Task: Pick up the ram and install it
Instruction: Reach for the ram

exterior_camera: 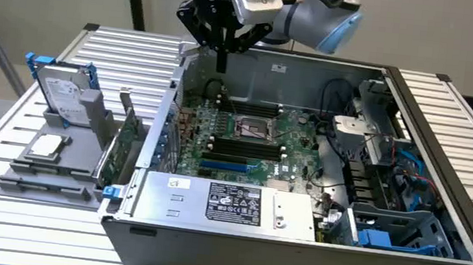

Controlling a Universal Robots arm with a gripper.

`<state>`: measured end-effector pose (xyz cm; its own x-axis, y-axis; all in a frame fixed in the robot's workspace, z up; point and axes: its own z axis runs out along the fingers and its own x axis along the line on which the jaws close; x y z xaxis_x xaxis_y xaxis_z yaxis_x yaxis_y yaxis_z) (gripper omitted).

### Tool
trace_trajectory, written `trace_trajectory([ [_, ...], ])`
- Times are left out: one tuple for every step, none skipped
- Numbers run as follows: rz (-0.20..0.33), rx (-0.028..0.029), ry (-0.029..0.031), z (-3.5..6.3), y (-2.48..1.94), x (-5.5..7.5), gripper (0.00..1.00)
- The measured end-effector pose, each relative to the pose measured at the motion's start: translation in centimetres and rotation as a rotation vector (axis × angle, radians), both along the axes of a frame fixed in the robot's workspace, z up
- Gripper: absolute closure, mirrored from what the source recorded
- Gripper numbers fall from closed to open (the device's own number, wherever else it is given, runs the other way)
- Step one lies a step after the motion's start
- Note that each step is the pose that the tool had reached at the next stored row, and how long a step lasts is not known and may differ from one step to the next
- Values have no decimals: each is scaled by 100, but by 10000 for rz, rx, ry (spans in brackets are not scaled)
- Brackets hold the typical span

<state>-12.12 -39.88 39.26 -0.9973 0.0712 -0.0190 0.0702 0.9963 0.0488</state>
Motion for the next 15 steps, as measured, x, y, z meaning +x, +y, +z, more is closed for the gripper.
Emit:
trace_trajectory([
  [0,0,0,0,0,0,89],
  [0,0,0,0,0,0,89],
  [0,0,0,0,0,0,89],
  [0,0,0,0,0,0,89],
  [0,0,0,0,0,0,89],
  [0,0,0,0,0,0,89],
  [0,0,-1,0,0,0,89],
  [0,0,-1,0,0,0,89],
  [0,0,0,0,0,0,89],
  [0,0,-1,0,0,0,89],
  [0,0,-1,0,0,0,89],
  [0,0,0,0,0,0,89],
  [0,0,0,0,0,0,89],
  [0,-2,2,1,-5,-3,89],
  [1,-4,3,2,-18,-8,89],
])
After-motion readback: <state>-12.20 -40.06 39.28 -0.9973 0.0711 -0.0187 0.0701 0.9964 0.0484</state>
